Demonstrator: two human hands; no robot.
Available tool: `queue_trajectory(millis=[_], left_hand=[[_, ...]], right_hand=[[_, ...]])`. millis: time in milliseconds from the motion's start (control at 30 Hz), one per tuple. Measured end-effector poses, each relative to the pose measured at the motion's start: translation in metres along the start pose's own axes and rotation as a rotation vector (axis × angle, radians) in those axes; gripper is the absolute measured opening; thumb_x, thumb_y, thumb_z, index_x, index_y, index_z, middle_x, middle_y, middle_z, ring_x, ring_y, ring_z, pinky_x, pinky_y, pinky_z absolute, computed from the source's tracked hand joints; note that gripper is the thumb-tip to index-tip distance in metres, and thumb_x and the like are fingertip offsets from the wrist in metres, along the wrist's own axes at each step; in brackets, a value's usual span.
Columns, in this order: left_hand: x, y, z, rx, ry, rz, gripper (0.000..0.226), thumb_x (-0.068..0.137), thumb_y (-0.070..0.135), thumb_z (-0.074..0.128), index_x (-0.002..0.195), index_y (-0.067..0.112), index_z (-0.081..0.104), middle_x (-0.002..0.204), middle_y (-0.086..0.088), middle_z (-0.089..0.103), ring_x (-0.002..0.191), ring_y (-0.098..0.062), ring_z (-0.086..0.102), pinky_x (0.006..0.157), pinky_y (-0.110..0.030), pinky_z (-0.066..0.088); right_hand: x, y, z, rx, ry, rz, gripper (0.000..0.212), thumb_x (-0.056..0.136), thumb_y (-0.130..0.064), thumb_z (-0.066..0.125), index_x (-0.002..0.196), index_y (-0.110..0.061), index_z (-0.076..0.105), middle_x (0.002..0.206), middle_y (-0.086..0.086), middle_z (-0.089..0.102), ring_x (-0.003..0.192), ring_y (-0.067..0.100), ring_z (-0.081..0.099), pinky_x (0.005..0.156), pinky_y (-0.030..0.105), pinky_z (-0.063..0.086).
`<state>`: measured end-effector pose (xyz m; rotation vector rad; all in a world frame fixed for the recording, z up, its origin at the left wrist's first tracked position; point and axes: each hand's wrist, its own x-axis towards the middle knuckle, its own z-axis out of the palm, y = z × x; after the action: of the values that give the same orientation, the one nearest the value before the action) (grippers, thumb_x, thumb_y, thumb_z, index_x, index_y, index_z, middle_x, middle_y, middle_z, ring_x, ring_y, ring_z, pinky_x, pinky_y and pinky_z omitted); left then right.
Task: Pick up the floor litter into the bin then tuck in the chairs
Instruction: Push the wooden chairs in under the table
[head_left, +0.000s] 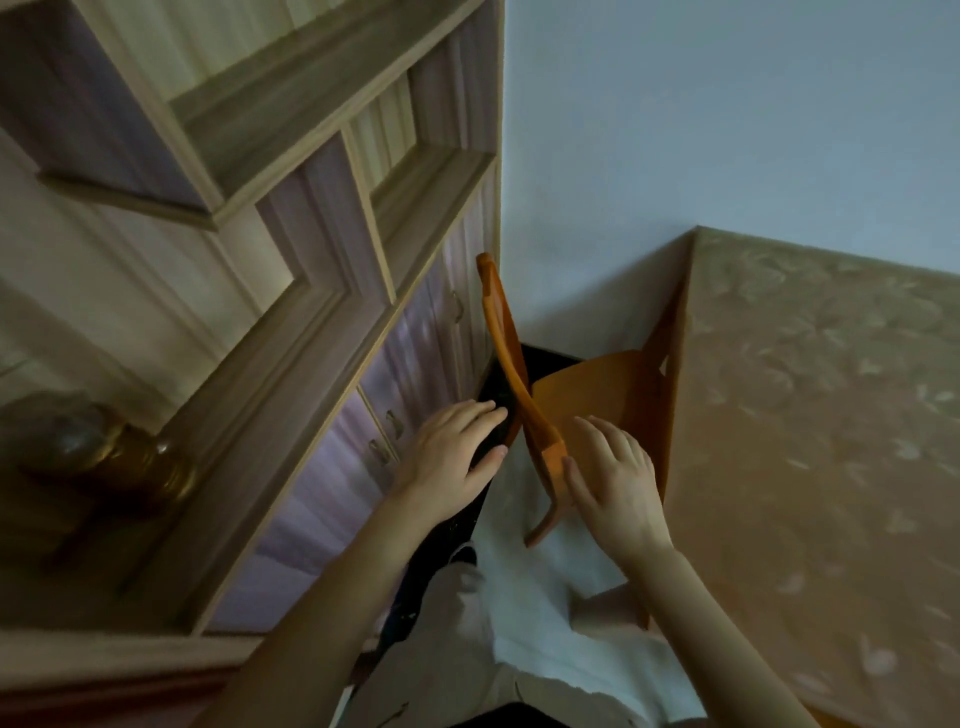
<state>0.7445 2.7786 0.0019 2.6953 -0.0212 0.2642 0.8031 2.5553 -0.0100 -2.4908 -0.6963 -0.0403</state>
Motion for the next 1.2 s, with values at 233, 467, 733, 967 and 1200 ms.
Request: queue_trajectory(millis=[233,467,733,967,1200], left_hand=[[0.099,-0.07,0.008,-0.036,-0.034,0.025,0.059,0.092,0.052,0.04,0.138,0.016,0.05,0.14,-0.002,0.051,0.131,-0.018,0.043,0.105,-0.041,0.042],[0.161,-0.114,0.018,-0.191,-0.135,-0.097,0.068,0.088,0.047,0.061,0.145,0.018,0.039,0.15,-0.002,0.036,0.138,-0.018,0.034,0.11,-0.036,0.036],[0.182,-0.113,0.039,-0.441,-0.282,-0.341,0.1,0.079,0.05,0.072,0.153,0.022,0.011,0.159,-0.002,0.018,0.144,-0.021,0.022,0.11,-0.034,0.027],[0.177,-0.114,0.049,-0.596,-0.292,-0.414,0.106,0.076,0.037,0.08,0.154,0.024,0.008,0.159,0.0,0.02,0.144,-0.019,0.02,0.112,-0.036,0.024],[0.174,-0.112,0.057,-0.993,-0.319,-0.568,0.103,0.08,0.01,0.076,0.153,0.026,0.005,0.156,-0.002,0.027,0.142,-0.019,0.027,0.104,-0.028,0.031]], right_hand=[[0.074,-0.005,0.034,0.015,0.004,0.114,0.047,0.1,-0.041,0.046,0.143,-0.022,0.044,0.143,0.004,0.049,0.134,0.026,0.042,0.11,0.042,0.032],[0.114,-0.004,0.066,0.066,-0.051,0.179,0.053,0.097,-0.045,0.051,0.145,-0.025,0.041,0.144,-0.001,0.046,0.133,0.017,0.041,0.109,0.03,0.031],[0.12,0.001,0.095,0.177,-0.158,0.247,0.054,0.096,-0.041,0.056,0.146,-0.028,0.039,0.142,-0.009,0.043,0.119,0.004,0.046,0.091,0.005,0.034],[0.1,0.011,0.108,0.264,-0.163,0.249,0.053,0.095,-0.035,0.06,0.145,-0.029,0.042,0.133,-0.01,0.053,0.113,0.006,0.056,0.091,0.025,0.053],[0.093,0.01,0.112,0.457,-0.011,0.307,0.046,0.092,-0.018,0.066,0.133,-0.036,0.052,0.116,-0.013,0.062,0.086,0.011,0.065,0.073,0.022,0.057]])
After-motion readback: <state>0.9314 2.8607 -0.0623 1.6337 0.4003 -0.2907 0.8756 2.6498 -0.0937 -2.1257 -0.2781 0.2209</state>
